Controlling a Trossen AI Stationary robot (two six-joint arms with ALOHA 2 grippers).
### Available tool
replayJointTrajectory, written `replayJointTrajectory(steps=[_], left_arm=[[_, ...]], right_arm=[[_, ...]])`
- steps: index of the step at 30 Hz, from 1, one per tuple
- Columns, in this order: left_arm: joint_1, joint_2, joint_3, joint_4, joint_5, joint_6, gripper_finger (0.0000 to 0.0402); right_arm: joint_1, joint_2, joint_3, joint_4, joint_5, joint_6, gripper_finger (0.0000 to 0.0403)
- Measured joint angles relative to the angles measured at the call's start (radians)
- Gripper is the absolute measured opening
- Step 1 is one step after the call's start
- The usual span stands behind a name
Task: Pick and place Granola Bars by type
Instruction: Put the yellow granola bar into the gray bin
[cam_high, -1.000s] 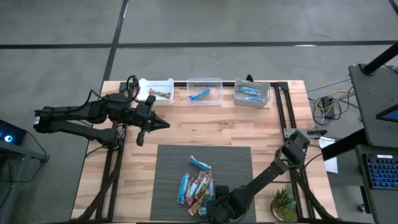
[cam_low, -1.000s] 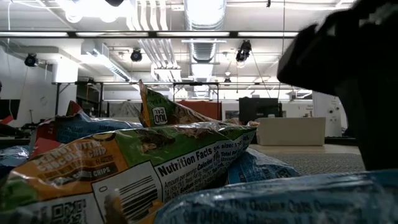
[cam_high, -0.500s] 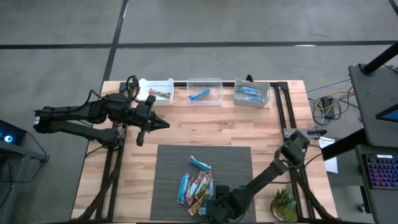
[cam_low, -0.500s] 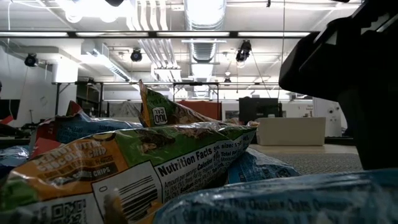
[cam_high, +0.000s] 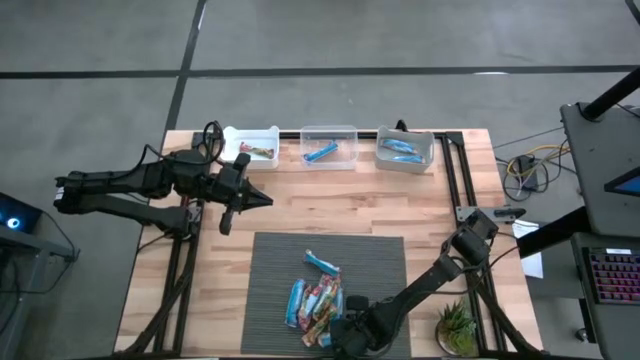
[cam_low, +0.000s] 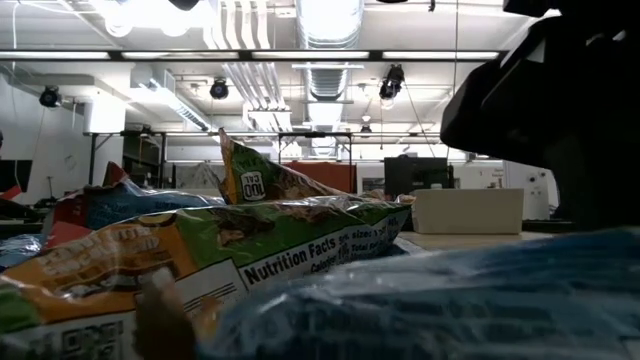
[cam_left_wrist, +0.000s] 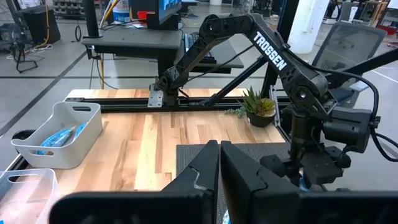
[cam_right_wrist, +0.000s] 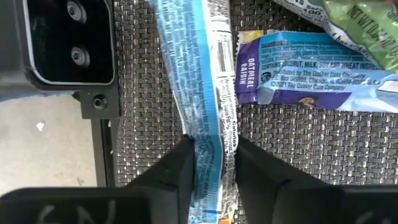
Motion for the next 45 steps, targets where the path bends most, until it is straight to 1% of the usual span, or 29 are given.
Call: replayJointTrajectory(steps=[7,17,22,27,35,45], left_arm=[[0.000,0.000,0.000,0.000,0.000,0.000,0.0000],[0.000,0.000,0.000,0.001,0.000,0.000,0.0000],[0.000,0.000,0.000,0.001,0.000,0.000,0.0000],[0.000,0.000,0.000,0.003,0.000,0.000,0.0000],[0.000,0.000,0.000,0.005,0.000,0.000,0.0000],[0.000,0.000,0.000,0.013,0.001,-0.008,0.0000]], right_arm=[[0.000,-0.005,-0.001,0.003,-0.005,-0.002,0.0069],[0.003,-0.041,-0.003,-0.010,-0.026,-0.002,0.0067],[0.001,-0.077,-0.003,-0.081,-0.019,-0.006,0.0067],[-0.004,-0.136,-0.003,-0.172,-0.013,-0.013,0.0067],[-0.027,-0.242,-0.002,-0.261,0.002,-0.015,0.0067],[-0.081,-0.410,-0.002,-0.330,0.102,0.001,0.0067]])
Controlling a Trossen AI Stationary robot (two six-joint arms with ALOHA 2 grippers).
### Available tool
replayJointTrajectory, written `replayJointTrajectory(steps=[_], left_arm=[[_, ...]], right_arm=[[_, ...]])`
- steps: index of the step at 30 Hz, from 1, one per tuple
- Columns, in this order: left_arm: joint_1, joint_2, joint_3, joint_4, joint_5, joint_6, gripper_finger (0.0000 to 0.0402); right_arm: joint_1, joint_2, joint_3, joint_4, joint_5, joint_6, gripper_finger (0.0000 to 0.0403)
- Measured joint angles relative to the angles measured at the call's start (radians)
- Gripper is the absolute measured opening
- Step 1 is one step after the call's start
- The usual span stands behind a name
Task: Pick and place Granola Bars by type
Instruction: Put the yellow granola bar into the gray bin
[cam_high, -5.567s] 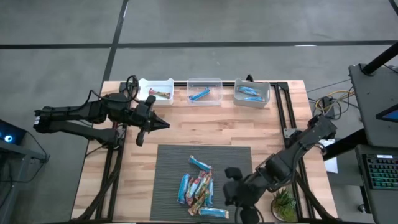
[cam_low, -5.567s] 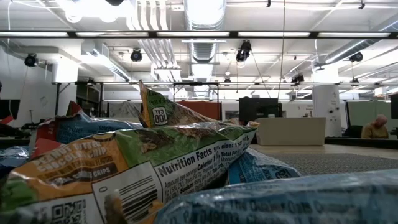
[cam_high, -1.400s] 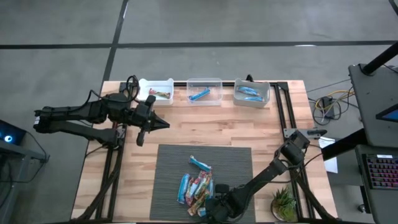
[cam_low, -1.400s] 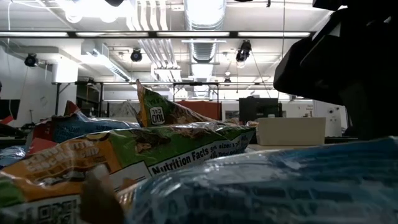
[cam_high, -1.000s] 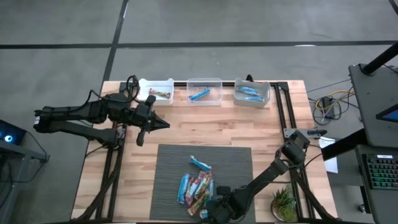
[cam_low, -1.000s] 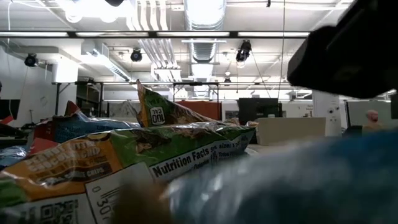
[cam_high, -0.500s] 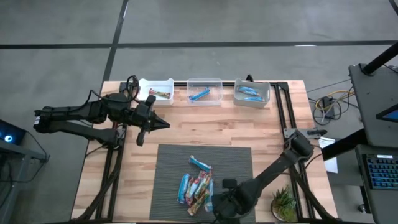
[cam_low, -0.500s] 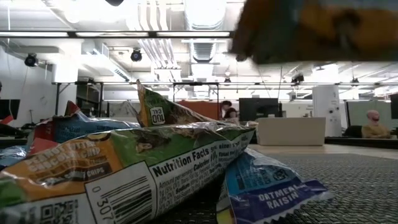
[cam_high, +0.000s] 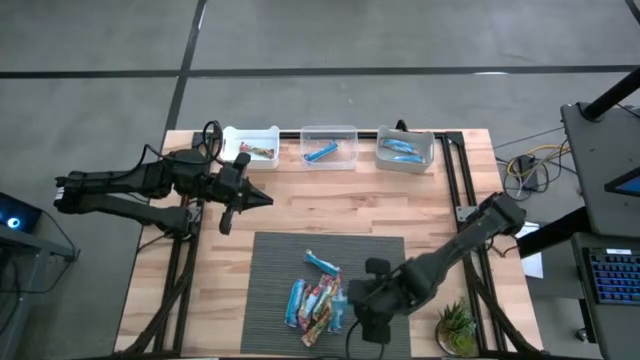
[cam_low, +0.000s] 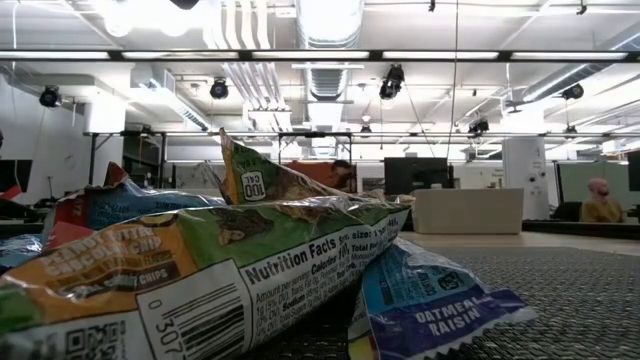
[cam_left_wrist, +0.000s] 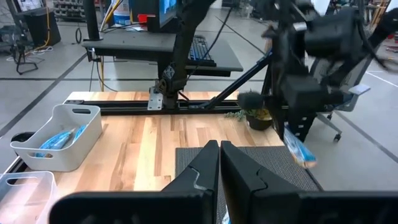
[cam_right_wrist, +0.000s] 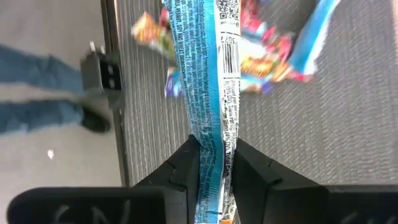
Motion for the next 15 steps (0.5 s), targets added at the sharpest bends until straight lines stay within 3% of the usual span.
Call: replayJointTrajectory(steps=[15], left_arm=[[0.000,0.000,0.000,0.003,0.004,-0.021,0.0000]], right_arm=[[-0.152,-0.258,0.001,-0.171,0.179,-0.008,0.0067]])
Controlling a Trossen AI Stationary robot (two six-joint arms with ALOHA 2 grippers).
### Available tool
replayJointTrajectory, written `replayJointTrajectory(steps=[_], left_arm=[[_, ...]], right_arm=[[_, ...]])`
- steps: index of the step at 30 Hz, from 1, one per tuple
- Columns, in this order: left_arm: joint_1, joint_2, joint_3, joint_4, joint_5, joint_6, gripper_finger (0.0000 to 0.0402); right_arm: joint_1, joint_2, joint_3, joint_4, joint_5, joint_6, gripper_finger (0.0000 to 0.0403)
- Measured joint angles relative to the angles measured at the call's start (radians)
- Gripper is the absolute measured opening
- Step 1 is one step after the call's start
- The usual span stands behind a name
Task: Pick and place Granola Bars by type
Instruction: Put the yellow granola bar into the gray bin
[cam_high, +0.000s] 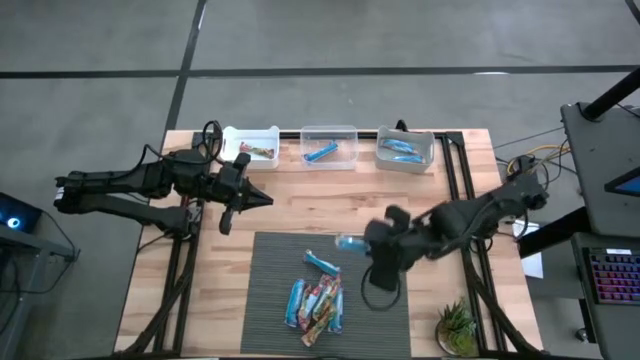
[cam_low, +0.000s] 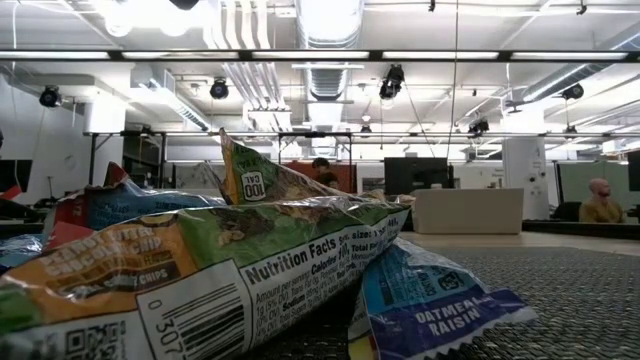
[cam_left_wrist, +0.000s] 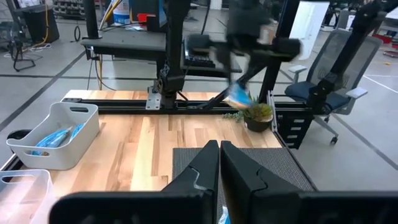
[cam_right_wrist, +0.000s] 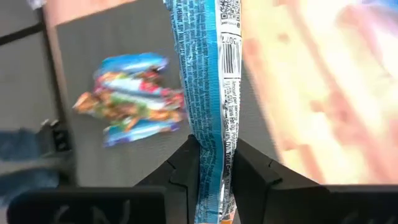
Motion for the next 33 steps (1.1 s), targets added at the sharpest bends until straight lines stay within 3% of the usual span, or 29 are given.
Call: replayJointTrajectory(steps=[15,33], left_arm=[[0.000,0.000,0.000,-0.001,0.007,-0.006,0.0000],[0.000,0.000,0.000,-0.003,0.008,-0.005,0.0000]], right_arm=[[-0.294,-0.193,0.000,-0.090,0.087,-0.080,0.0067],[-0.605,-0.264,0.000,-0.091,0.080,-0.261,0.0067]])
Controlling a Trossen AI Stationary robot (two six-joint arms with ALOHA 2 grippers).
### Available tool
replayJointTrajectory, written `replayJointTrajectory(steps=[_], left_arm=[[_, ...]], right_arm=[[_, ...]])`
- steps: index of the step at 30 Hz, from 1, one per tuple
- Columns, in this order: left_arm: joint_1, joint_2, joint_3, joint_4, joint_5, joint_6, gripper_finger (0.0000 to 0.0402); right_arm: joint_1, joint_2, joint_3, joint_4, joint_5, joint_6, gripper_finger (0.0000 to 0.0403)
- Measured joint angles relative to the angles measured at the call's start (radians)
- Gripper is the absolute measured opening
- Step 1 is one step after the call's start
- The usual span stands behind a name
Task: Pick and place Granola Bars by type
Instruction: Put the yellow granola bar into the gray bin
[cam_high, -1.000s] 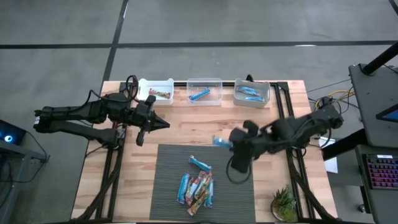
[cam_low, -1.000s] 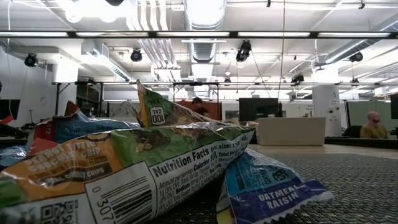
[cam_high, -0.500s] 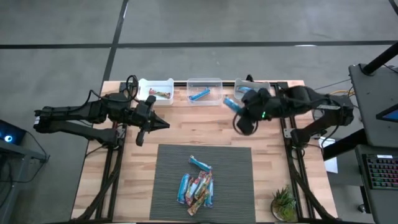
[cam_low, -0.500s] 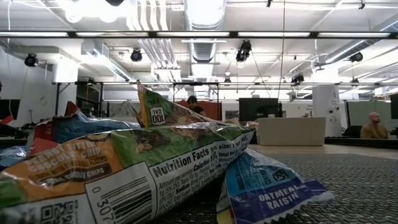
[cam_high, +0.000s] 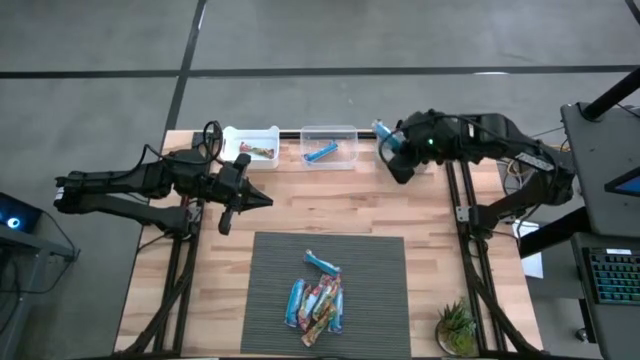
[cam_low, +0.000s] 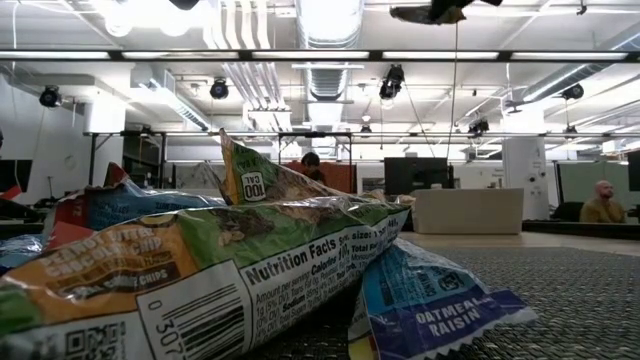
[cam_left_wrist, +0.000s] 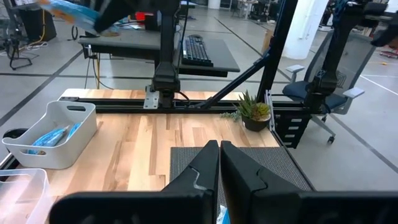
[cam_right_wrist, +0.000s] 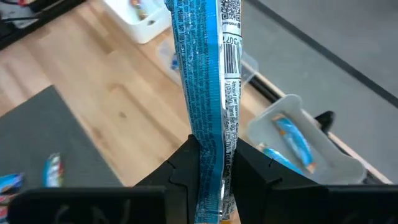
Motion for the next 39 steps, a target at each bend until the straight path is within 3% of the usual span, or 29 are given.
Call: replayJointTrajectory(steps=[17,30,39], left_arm=[[0.000,0.000,0.000,0.000,0.000,0.000,0.0000],[0.000,0.000,0.000,-0.008,0.000,0.018,0.0000],[0.000,0.000,0.000,-0.007,0.000,0.019,0.0000]], right_arm=[[-0.294,0.000,0.000,-0.003,-0.010,-0.087,0.0067],[-0.524,0.001,0.000,0.039,-0.110,-0.093,0.0067],[-0.572,0.051,0.000,0.040,-0.168,-0.071,0.0067]])
